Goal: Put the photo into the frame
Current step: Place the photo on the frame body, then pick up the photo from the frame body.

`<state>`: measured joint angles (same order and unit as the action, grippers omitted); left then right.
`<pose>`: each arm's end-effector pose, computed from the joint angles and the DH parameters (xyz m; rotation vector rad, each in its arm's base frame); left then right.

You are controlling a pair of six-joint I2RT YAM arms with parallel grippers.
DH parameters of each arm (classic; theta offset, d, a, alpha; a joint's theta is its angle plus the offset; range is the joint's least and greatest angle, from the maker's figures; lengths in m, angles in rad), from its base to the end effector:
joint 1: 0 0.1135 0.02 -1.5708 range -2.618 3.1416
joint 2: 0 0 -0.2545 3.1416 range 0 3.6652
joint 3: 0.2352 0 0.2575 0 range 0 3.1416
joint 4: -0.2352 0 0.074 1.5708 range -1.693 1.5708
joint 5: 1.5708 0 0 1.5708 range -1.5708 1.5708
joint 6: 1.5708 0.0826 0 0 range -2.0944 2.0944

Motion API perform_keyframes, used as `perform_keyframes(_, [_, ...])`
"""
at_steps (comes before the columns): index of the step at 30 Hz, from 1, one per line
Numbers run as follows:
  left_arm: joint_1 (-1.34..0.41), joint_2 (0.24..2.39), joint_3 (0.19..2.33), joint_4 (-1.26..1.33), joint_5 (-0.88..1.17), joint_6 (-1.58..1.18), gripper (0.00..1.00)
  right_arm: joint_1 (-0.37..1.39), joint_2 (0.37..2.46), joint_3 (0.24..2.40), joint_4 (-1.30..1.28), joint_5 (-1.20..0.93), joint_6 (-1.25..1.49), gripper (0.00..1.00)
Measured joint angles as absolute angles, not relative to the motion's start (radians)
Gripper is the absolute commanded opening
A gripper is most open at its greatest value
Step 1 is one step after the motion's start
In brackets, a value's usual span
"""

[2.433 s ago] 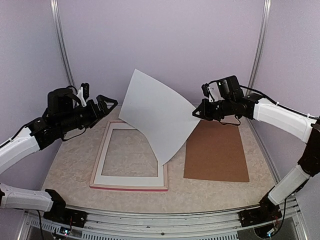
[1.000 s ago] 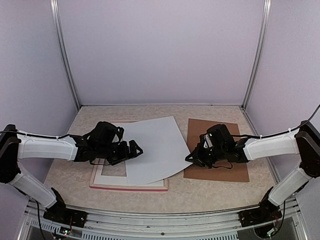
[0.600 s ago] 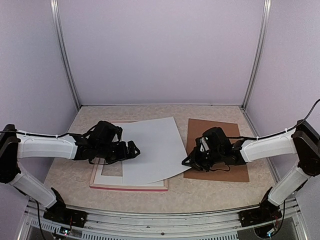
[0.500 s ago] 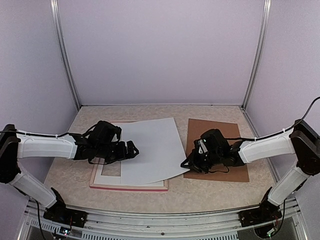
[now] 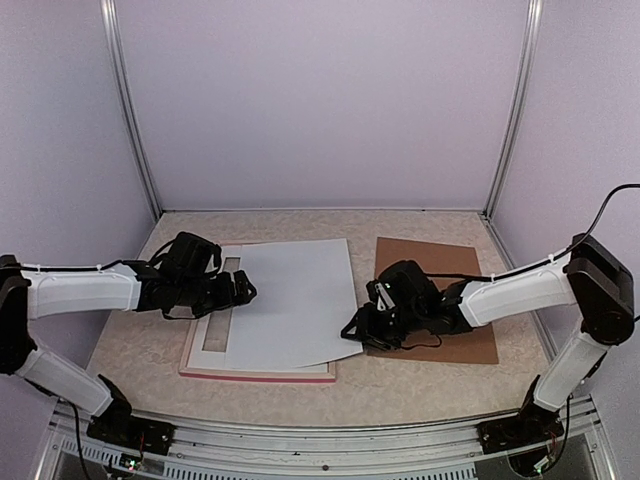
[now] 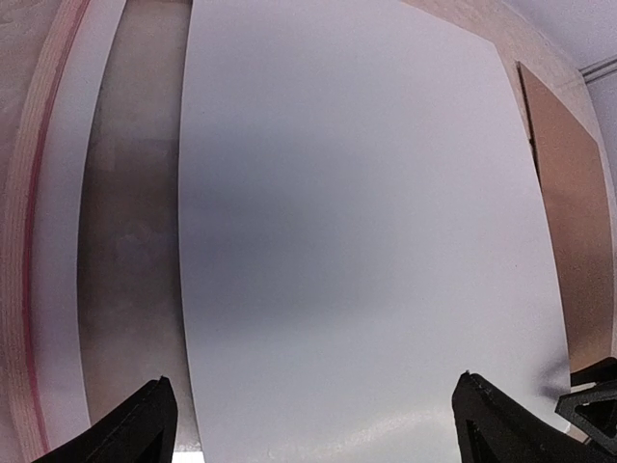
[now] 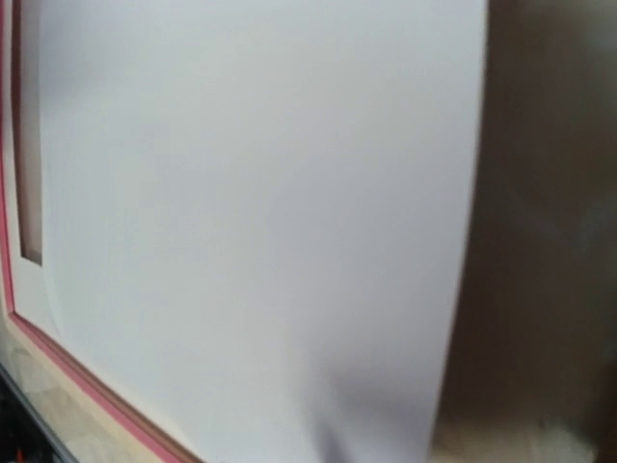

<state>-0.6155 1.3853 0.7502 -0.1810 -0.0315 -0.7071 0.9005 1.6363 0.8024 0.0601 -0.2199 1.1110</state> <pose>0.2607 -0.1812 0.1493 -0.1284 2.4644 -0.5700 0.2095 0.2933 0.1143 0.1574 2.6735 1.1094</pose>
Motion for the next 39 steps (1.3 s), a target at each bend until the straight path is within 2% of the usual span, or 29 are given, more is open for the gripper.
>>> perform_keyframes(22, [-0.589, 1.374, 0.739, -0.191, -0.031, -0.667, 0.99, 0.71, 1.809, 0.896, 0.114, -0.308, 0.964, 0.38])
perform_keyframes(39, [-0.576, 1.388, 0.739, -0.19, -0.027, -0.656, 0.99, 0.615, 1.946, 0.966, 0.269, -0.518, 0.939, 0.27])
